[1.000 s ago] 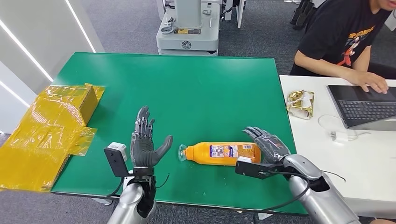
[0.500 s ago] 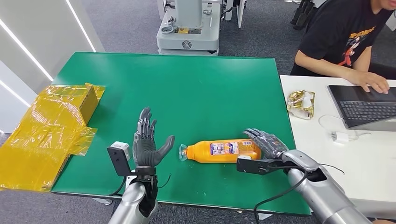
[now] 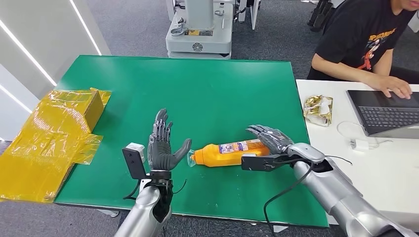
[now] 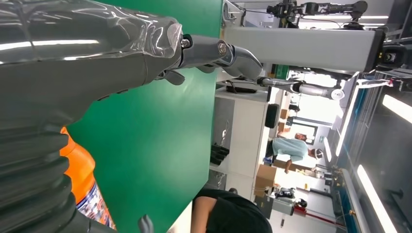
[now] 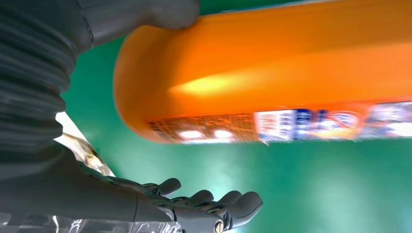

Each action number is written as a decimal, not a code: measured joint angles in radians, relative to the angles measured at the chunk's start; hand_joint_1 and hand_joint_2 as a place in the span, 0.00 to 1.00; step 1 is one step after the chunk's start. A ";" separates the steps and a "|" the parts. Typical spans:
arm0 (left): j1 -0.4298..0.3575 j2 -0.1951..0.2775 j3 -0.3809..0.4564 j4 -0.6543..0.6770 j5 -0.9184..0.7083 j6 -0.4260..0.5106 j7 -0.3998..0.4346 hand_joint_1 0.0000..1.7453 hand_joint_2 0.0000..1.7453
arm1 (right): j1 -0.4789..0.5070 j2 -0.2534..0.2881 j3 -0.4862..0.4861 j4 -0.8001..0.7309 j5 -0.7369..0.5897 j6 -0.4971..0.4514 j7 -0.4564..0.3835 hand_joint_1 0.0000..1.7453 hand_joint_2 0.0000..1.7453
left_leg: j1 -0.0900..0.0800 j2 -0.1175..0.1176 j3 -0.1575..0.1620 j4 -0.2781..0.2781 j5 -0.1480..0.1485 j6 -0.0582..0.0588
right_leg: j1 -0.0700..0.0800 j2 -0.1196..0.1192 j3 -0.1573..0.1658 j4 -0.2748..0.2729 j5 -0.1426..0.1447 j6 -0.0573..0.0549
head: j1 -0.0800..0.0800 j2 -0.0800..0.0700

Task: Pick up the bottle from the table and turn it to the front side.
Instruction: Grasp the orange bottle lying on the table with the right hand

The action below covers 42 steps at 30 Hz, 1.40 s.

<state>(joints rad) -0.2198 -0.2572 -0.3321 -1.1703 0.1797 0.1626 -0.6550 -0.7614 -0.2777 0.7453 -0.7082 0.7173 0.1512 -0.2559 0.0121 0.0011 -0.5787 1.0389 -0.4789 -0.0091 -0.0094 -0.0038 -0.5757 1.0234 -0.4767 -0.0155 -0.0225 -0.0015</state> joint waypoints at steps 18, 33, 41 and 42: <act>-0.026 -0.009 -0.001 0.047 0.003 -0.005 0.000 0.00 1.00 | -0.061 0.059 0.045 0.080 -0.007 -0.015 -0.004 0.00 1.00 | -0.001 0.000 -0.001 0.001 0.000 0.000 | 0.000 0.000 0.000 0.000 0.001 0.001 | 0.000 0.000; -0.030 -0.009 -0.002 0.056 0.011 0.008 -0.014 0.00 1.00 | -0.071 0.079 0.057 0.097 -0.007 -0.018 -0.005 0.00 1.00 | -0.001 0.000 -0.001 0.001 0.000 0.000 | 0.000 0.000 0.000 0.000 0.001 0.001 | 0.000 0.000; -0.030 -0.009 -0.001 0.062 0.020 0.016 -0.025 0.00 1.00 | -0.078 0.127 0.068 0.146 -0.019 0.009 -0.023 0.00 1.00 | 0.000 0.000 -0.001 0.001 0.000 0.000 | 0.000 0.000 0.000 0.000 0.001 0.001 | 0.000 0.000; -0.030 -0.009 -0.001 0.062 0.021 0.016 -0.025 0.00 1.00 | -0.078 0.130 0.070 0.153 -0.022 0.016 -0.025 0.00 1.00 | 0.000 0.000 -0.001 0.001 0.000 0.000 | 0.000 0.000 0.000 0.000 0.001 0.001 | 0.000 0.000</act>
<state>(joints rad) -0.2495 -0.2667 -0.3334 -1.1086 0.2011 0.1788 -0.6801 -0.8393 -0.1481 0.8154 -0.5551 0.6957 0.1670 -0.2813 0.0118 0.0008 -0.5801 1.0400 -0.4789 -0.0090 -0.0093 -0.0041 -0.5761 1.0231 -0.4760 -0.0142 -0.0224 -0.0015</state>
